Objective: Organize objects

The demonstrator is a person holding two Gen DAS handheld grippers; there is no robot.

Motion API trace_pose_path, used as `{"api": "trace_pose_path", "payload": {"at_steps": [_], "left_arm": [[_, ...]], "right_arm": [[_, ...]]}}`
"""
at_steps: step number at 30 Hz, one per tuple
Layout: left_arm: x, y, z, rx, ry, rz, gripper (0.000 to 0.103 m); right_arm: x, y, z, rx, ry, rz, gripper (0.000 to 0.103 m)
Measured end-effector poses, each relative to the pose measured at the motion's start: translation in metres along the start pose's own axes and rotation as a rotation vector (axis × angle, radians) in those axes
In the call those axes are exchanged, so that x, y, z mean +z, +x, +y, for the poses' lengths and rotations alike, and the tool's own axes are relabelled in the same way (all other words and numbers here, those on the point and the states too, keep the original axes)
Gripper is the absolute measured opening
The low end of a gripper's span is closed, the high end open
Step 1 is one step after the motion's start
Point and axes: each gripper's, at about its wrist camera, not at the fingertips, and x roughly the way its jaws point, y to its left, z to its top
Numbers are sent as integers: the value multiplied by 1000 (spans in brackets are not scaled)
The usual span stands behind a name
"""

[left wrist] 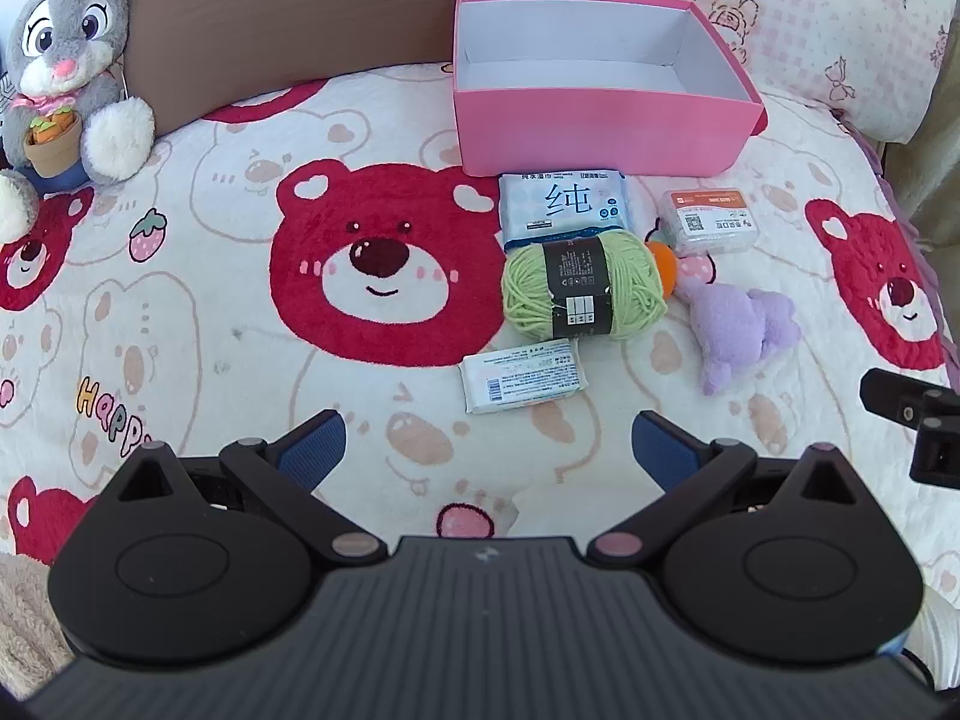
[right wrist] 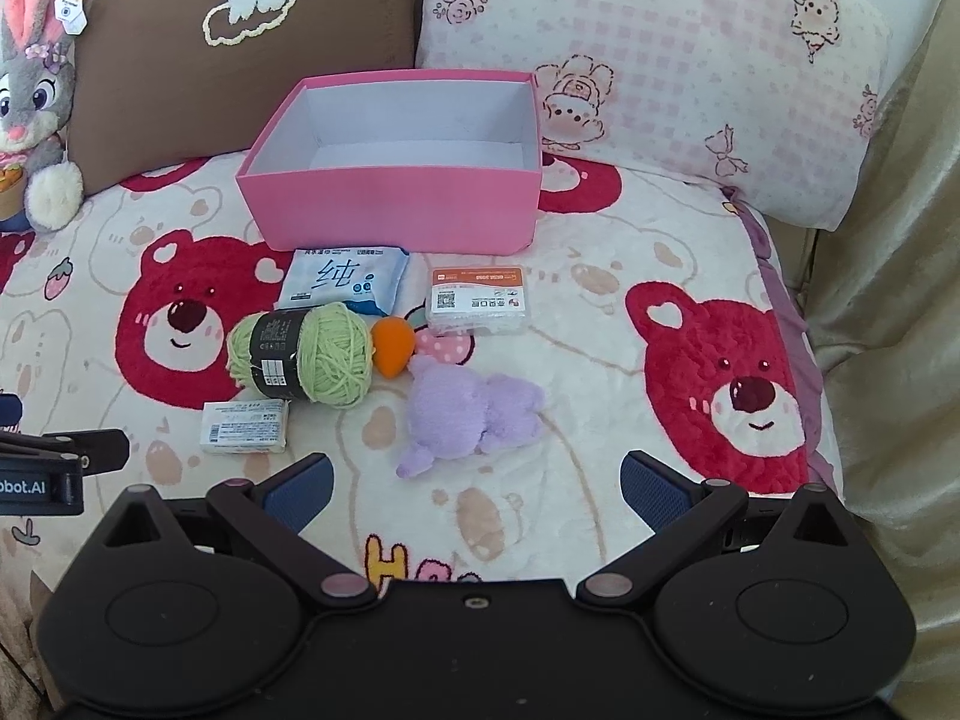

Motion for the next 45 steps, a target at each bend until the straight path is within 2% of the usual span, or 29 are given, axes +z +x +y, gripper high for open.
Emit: {"api": "trace_pose_path", "payload": {"at_steps": [45], "left_arm": [[-3,1,-4,-9,16,4,103]], "right_arm": [[0,4,-2,-1,3,11,103]]}}
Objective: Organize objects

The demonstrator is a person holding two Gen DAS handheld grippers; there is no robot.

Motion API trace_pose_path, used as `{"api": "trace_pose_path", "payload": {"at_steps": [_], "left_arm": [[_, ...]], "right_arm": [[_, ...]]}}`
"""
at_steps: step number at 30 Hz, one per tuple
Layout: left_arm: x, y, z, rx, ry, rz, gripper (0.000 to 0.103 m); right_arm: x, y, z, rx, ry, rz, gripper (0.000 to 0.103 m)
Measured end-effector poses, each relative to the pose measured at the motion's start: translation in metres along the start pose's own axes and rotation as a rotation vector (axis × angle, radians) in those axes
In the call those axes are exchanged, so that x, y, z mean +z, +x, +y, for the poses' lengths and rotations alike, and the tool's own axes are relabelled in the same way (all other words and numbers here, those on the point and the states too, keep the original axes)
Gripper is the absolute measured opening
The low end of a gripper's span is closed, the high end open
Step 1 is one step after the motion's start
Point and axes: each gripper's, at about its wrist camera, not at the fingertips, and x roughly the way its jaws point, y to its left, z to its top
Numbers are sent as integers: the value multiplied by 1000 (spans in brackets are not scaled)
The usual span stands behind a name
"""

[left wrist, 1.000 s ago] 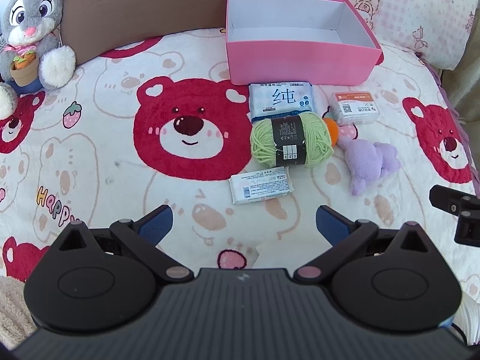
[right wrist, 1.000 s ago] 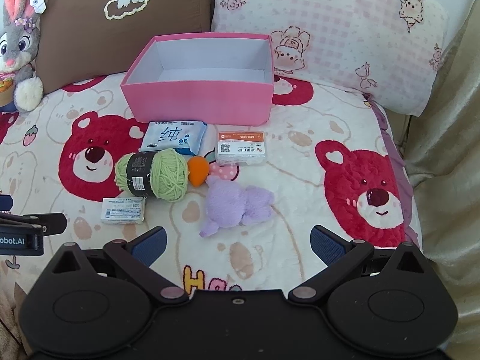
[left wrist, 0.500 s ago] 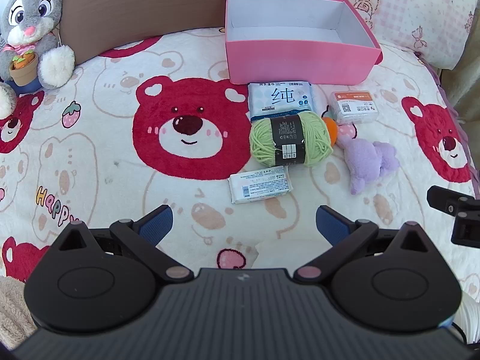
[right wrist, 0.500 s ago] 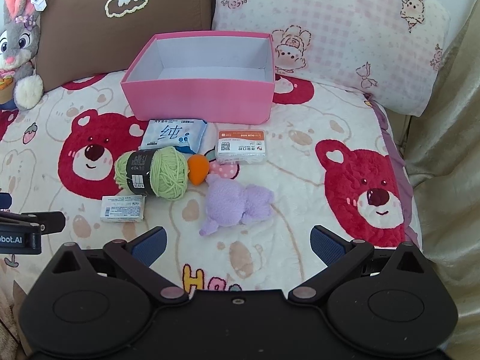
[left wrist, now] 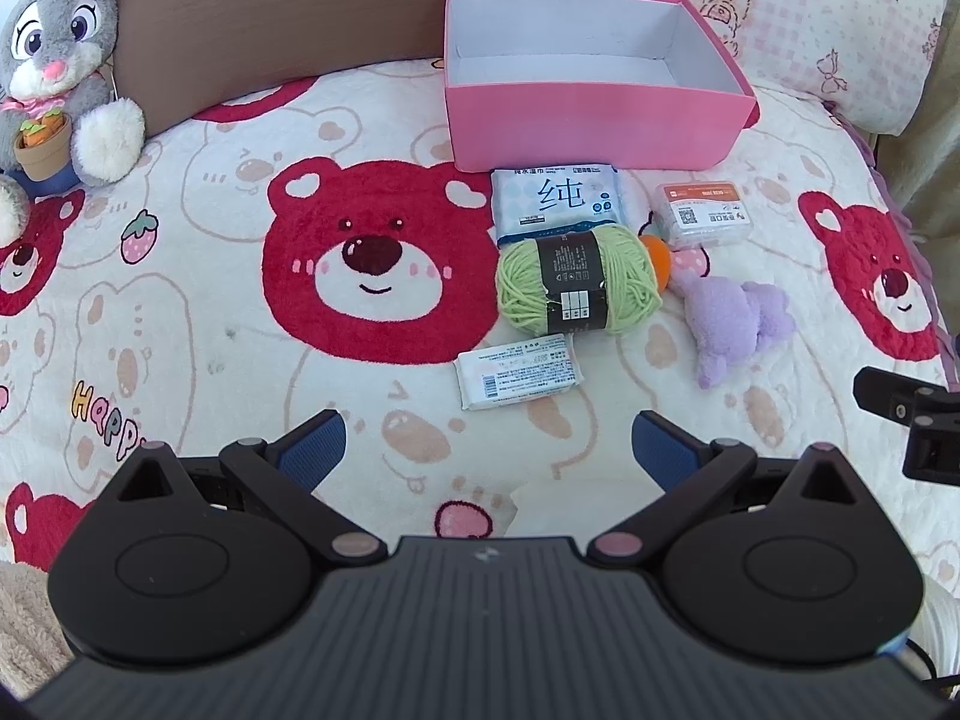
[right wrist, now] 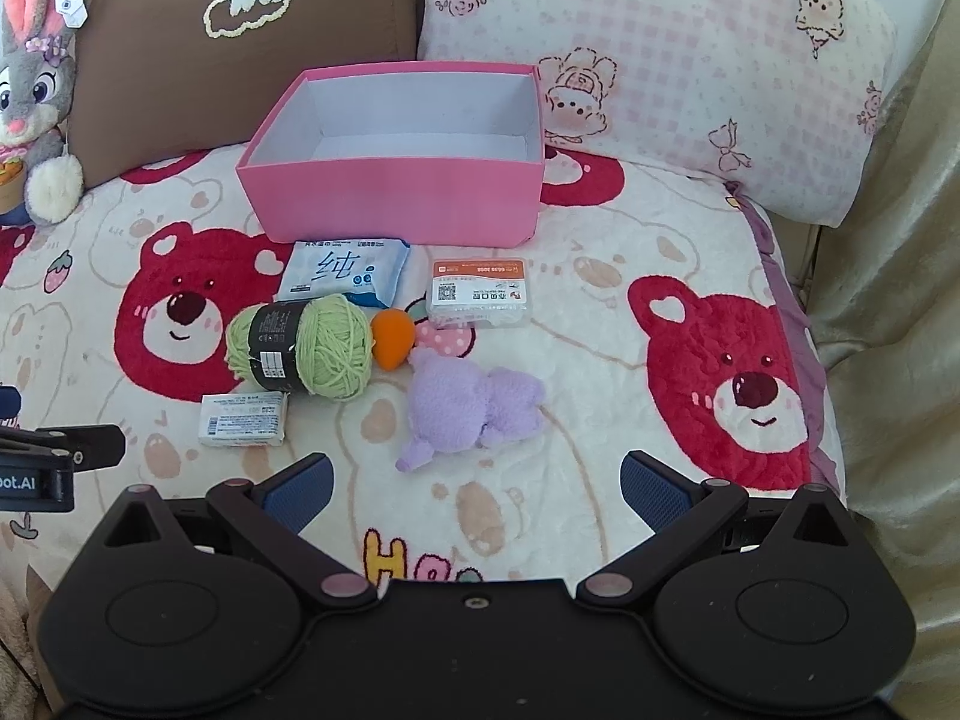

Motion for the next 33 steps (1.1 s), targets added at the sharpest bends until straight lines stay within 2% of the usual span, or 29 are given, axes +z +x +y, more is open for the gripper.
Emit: {"api": "trace_pose_path", "payload": {"at_steps": [7,11,16,20,24,27,30,33], "left_arm": [[5,3,7,-17,-6,28,103],[15,-8,8,-44,11,21,103],[34,-30,12,-14,99,-20,103],[48,-37,19,-18,114,-35,103],[63,-33,27,-48,100,-64,103],[73,-21,31,-95,87,-72,103],[82,-10,26,-101,113,-95,103],[93,-2,23,-133,124,-77,103]], "right_arm": [[2,-7,-1,8,-1,-7,103],[6,-13,2,24,-23,-3,103],[20,-32,8,155,-69,-38,103],[31,-38,15,269,-129,-100,103],[39,-31,31,270,-287,-198,103],[49,-22,37,286,-322,-206,103],[60,-15,40,326,-348,-190,103],[71,-11,45,347,-376,-180,103]]}}
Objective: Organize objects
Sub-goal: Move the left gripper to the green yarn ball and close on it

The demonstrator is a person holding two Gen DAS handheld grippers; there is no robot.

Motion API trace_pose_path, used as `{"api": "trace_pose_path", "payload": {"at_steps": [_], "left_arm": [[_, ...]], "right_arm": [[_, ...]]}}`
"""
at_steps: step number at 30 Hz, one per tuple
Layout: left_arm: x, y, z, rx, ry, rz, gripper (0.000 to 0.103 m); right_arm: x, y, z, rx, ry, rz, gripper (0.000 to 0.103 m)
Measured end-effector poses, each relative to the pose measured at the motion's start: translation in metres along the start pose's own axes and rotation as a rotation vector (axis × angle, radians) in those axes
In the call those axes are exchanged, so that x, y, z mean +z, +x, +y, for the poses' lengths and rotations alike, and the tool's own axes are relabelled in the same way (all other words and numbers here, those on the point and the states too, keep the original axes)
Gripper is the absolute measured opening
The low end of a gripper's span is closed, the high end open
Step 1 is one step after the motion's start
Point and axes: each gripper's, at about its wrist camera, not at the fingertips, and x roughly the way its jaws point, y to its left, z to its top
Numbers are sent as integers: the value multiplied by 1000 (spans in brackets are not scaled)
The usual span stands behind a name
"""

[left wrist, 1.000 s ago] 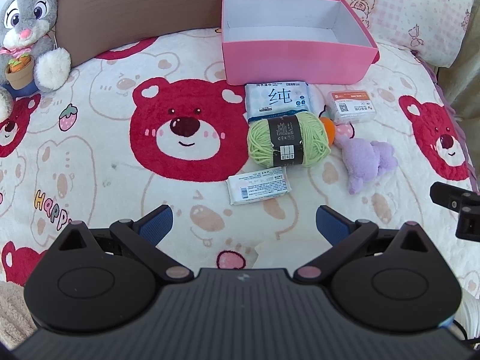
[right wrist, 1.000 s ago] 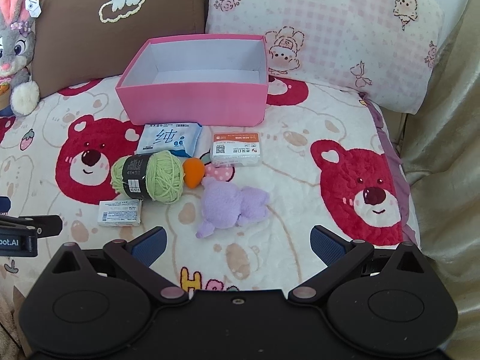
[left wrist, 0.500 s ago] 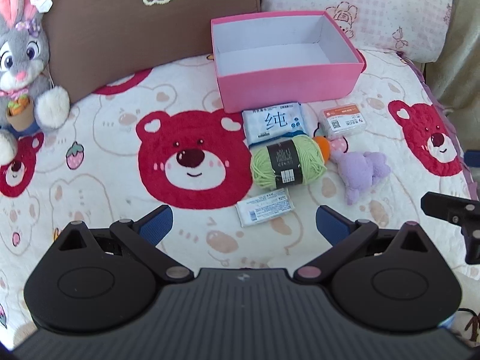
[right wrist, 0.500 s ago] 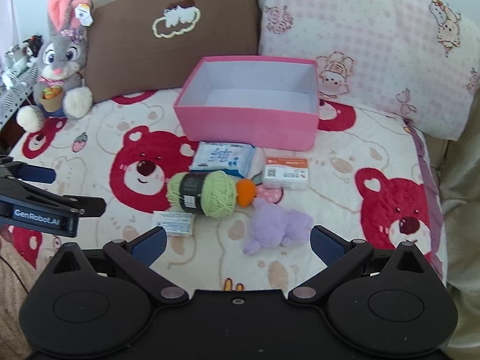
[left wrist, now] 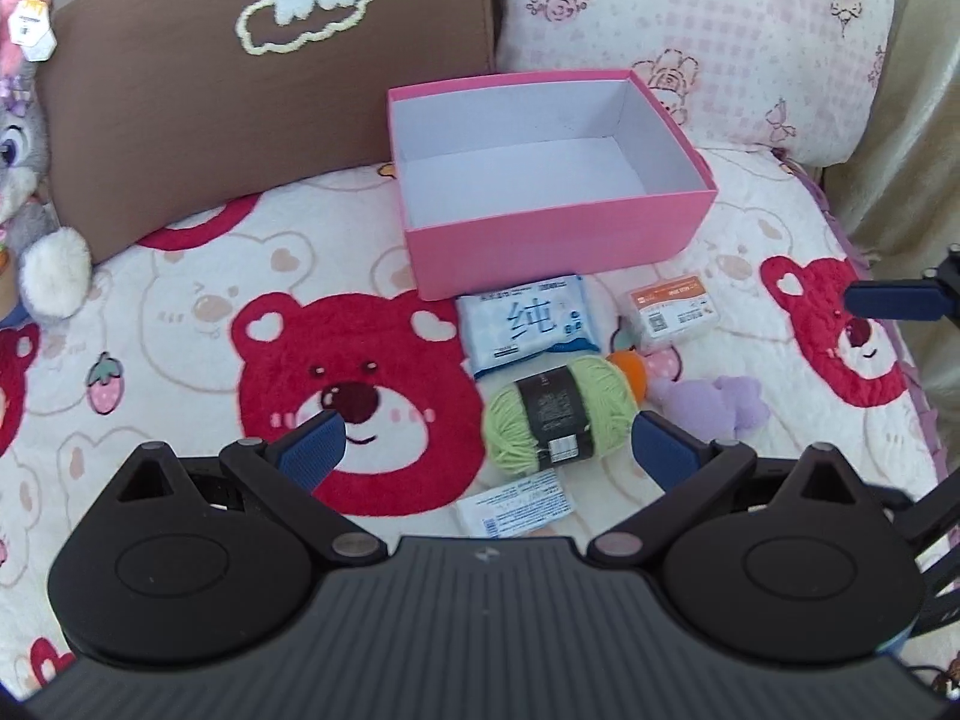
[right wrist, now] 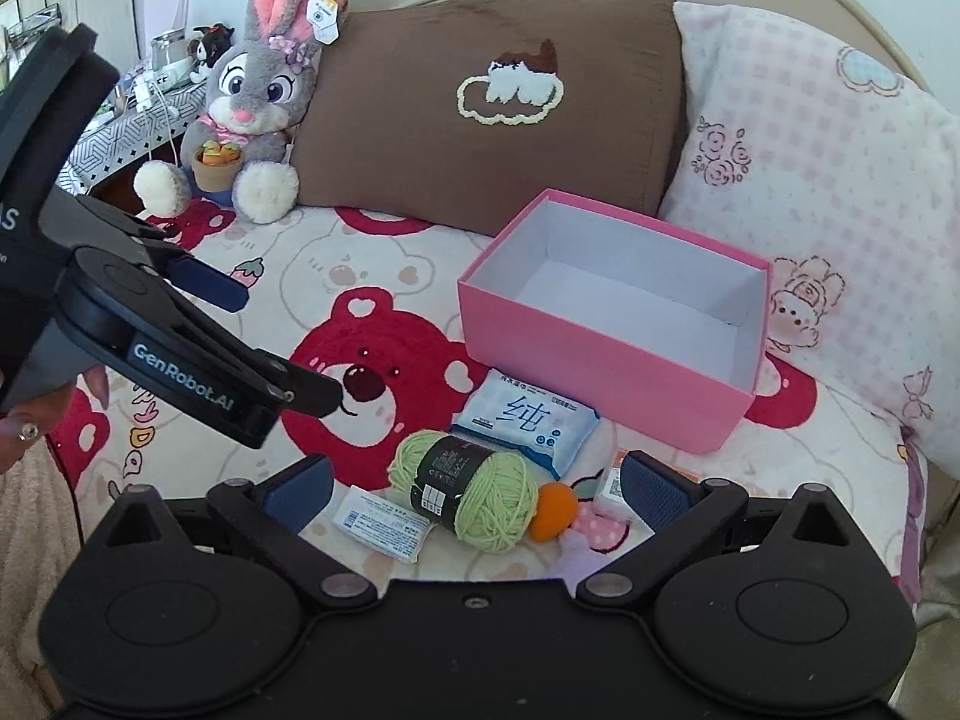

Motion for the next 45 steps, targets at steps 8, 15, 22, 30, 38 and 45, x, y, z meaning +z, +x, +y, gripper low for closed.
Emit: {"api": "trace_pose_path", "payload": {"at_steps": [8,15,22,30,38,45], "left_arm": [[14,20,8,-78,-38,-6,103],[3,55,27,-157,-86,40,101],[-4,86,45,-228,-136,71,100],[-15,116,46,-259,-144,67,93],[-24,139,44,-326,-188,47,86],[-29,153,48,-352,-226,29,84]], "right_arm": [[4,26,4,4,-28,26,102],[-14,61,5,7,6,2,100],[-21,88,12,-14,-19,22,100],[-33,121,10,1,19,64,100],[-41,147,0,2,66,118,100],[-43,157,-13,-28,159,106,100]]}}
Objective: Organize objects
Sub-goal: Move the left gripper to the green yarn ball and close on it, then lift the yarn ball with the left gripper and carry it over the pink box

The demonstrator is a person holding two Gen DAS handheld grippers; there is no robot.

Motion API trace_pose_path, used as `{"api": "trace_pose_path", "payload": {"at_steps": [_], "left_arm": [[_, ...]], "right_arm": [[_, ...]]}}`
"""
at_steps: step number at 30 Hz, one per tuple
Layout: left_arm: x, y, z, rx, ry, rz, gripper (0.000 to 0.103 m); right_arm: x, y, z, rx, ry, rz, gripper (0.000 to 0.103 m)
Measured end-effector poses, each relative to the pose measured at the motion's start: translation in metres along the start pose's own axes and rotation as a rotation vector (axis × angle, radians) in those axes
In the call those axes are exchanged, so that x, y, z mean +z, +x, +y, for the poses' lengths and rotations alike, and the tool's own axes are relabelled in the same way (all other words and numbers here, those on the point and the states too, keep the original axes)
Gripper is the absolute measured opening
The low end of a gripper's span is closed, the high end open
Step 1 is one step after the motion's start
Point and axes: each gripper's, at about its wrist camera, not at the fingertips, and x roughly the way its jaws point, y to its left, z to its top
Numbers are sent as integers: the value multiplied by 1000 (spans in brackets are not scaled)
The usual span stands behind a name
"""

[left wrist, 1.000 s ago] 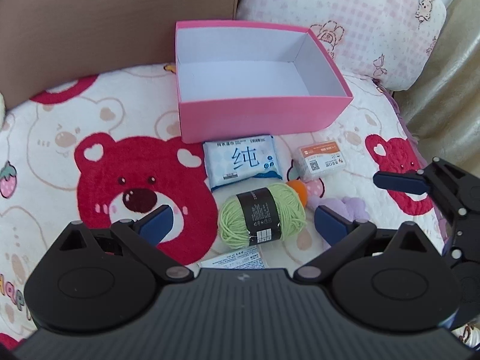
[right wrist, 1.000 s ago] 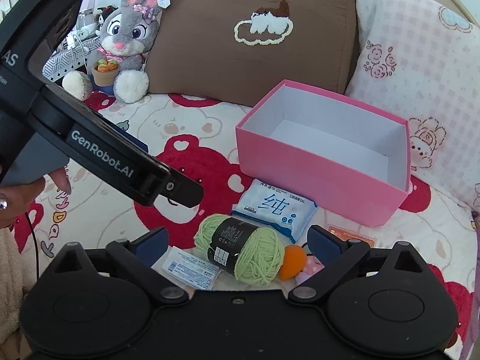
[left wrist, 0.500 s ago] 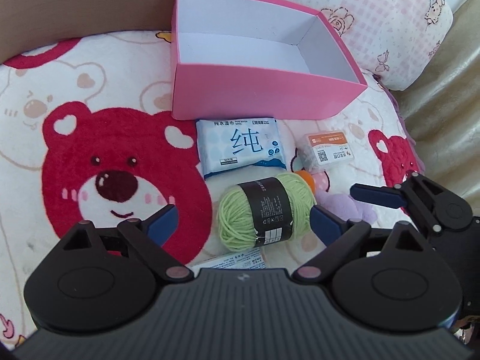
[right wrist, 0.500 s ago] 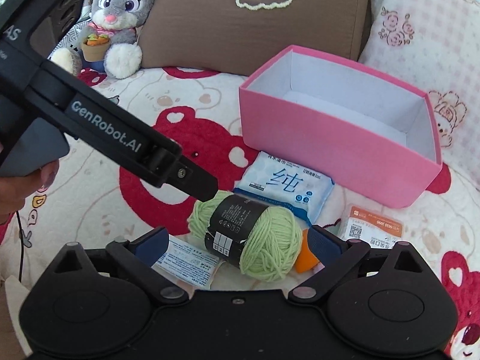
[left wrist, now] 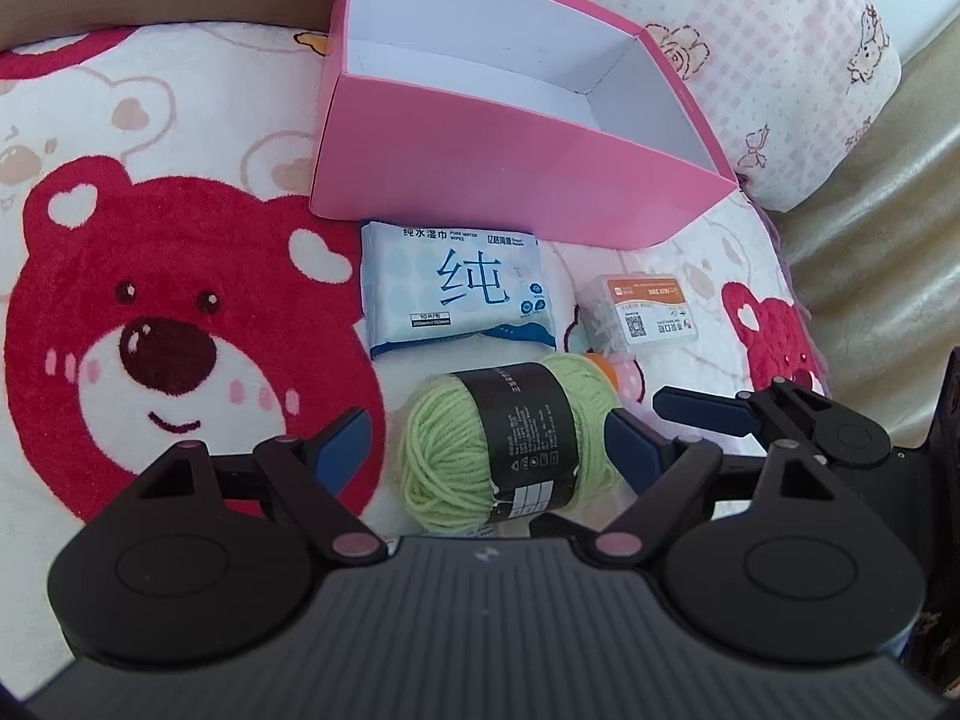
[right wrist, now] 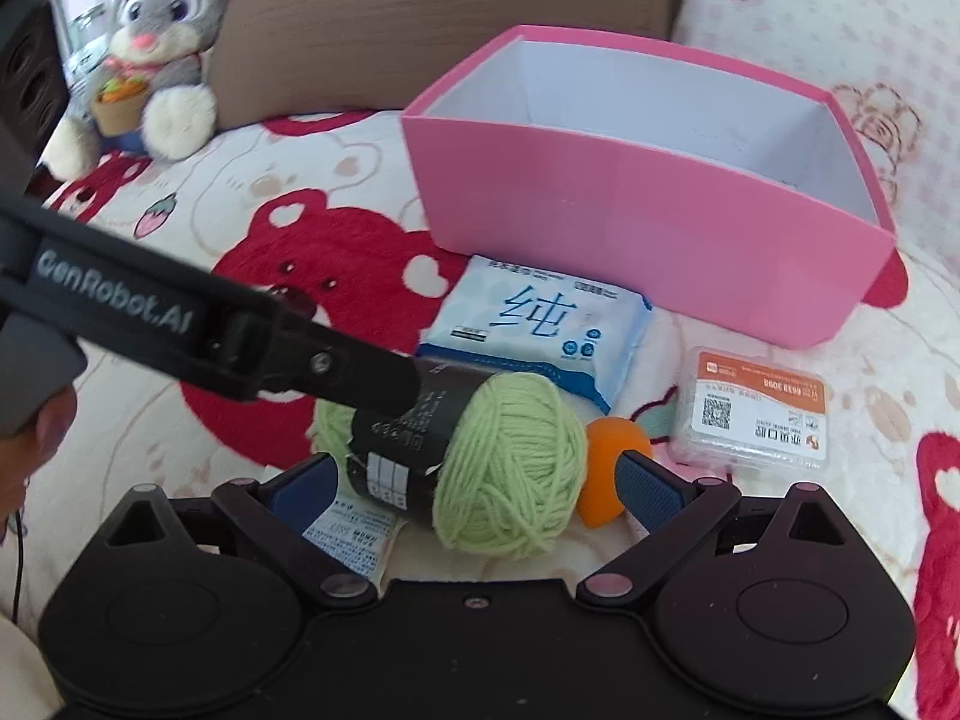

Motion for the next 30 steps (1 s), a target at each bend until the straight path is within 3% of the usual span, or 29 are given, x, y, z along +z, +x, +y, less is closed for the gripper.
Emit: {"api": "trace_pose_path", "payload": {"at_steps": [5,11,14,15,16,26,30], "left_arm": [[-1,5,12,-51,-56,30,82],[-4,12,18,-59,-75,31,81],[-6,17,21,-77,-85,38,73],[-6,20,22,-98,-78,61,63],[-6,22,22,-113,-74,82,58],[-9,27,20,-100,-42,59,56],[-8,27,21,-118,-49,70,55]], "right_arm": [[0,3,2,22,-13,15,100],[-6,11,8,35,12,18,100],[-7,16,9,9,12,18,100],[-7,16,10,0,9,14,100],[-7,17,11,-6,6,8,100],[-12,33,6,-40,50,34,99],[-14,35,2,-11,92,36,93]]}}
